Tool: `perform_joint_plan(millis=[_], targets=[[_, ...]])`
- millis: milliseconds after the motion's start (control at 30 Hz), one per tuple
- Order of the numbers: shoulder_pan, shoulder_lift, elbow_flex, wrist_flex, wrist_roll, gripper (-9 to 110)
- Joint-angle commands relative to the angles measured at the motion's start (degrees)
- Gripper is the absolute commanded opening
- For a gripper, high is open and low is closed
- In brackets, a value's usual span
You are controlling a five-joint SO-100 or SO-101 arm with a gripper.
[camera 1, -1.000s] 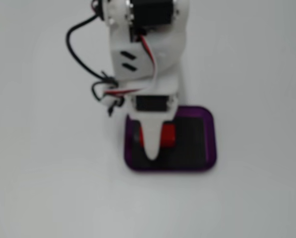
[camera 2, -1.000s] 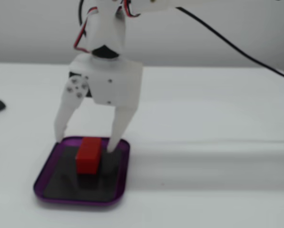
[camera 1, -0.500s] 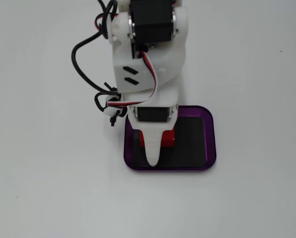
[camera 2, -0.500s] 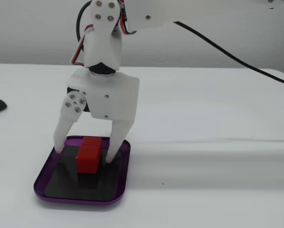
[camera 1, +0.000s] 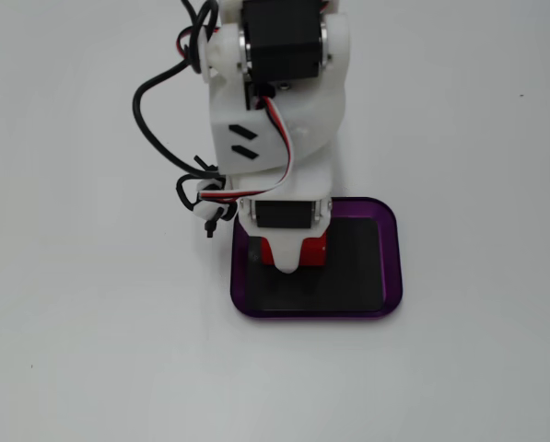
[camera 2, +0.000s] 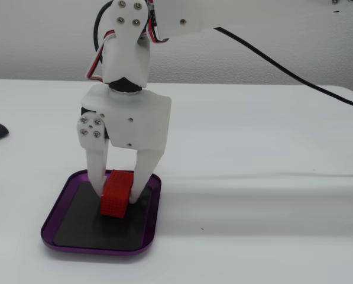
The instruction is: Remove the cube from the box.
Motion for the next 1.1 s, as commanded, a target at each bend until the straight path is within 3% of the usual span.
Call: perform_joint_plan(millis=[0, 300, 500, 733, 1067], targets=[[0.09, 2.11, -2.55, 2.72, 0.35, 0], [-0.62, 17.58, -13.54, 17.84, -0.09, 0], [0.09, 28.13, -10.63, 21.45, 0.62, 0], [-0.7, 37.0, 13.97, 15.56, 0.53, 0], [-0.79, 54.32, 57.57, -10.11, 0.53, 0]])
